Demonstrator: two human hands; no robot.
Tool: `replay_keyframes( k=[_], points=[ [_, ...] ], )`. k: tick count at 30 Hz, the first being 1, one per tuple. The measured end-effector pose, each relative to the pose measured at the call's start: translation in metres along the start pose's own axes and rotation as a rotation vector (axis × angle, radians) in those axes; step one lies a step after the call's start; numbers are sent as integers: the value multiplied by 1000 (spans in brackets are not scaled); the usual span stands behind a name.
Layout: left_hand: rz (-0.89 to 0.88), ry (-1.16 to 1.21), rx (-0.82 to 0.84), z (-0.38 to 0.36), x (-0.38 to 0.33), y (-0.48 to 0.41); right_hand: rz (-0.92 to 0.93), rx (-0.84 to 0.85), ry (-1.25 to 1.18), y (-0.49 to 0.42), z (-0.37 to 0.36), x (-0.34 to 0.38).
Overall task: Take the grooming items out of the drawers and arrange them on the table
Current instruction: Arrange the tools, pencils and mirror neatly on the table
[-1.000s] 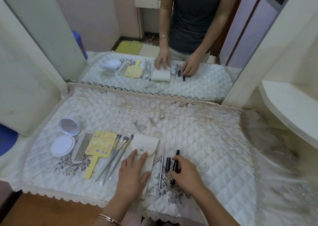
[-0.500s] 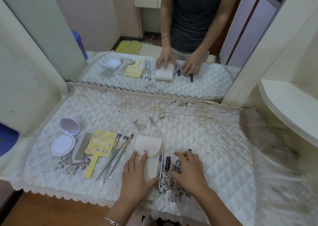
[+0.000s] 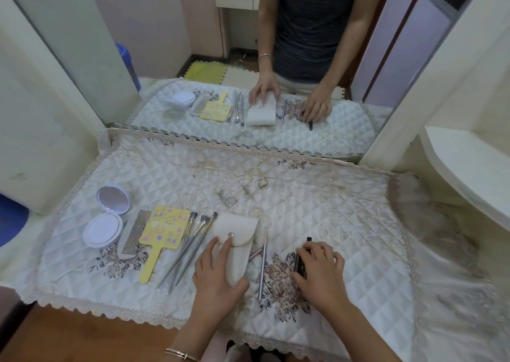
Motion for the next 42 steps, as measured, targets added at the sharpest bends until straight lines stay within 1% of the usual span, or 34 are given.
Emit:
replay_keyframes(
  k=[4,7,9,10,12,14,16,18,20,21,22,24,25,27,29,34,38,42],
  points=[
    [-8,15,-50,5,11,-1,-6,-6,-106,-4,-2,25],
    [2,-31,-36,6,16,-2,12,11,-35,-6,-13,57],
    [9,-92,-26,7,18,-2,-17,25,-9,-7,-21,65],
    [-15,-159,-42,9,15,-2,-42,41,-10,-7,-24,63],
    [-124,-317,-87,11,-1,-4,-103,54,-16,-7,-25,56],
    [-275,-437,-122,7,-26,-7,-161,-4,-16,-3,-16,48],
    [-361,-568,-54,-6,-48,-14,-226,-57,2,2,-8,39],
    [-383,-680,67,-24,-57,-23,-273,-58,81,5,-8,28],
    [-386,-719,150,-34,-61,-30,-293,-60,124,6,-5,22],
    [-387,-730,161,-38,-61,-32,-292,-57,118,6,-4,21],
    [-386,-721,185,-41,-64,-34,-292,-56,82,8,-3,21],
    [-365,-666,231,-45,-70,-34,-307,-72,-84,13,-5,16],
    [-355,-604,247,-46,-74,-33,-326,-105,-184,16,-5,10],
    [-270,-449,305,-55,-78,-33,-353,-150,-334,19,-2,-2],
    [-259,-357,335,-66,-81,-31,-376,-125,-438,20,-2,-13],
    [-268,-215,290,-71,-86,-33,-416,-43,-549,16,-7,-26],
    [-223,-117,289,-76,-87,-35,-423,-6,-594,15,-11,-27],
    [-200,-86,301,-78,-88,-32,-395,26,-628,14,-11,-29]
  ],
)
Point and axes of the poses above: each hand's wrist, its own y-axis away from the middle knuckle, its own z-axis out of the back of the hand, x = y × z, the point moved 8 cm from there along -y, towards the middle knuckle, and after that the axes turned 5 degrees about x, right-handed, at the moved point
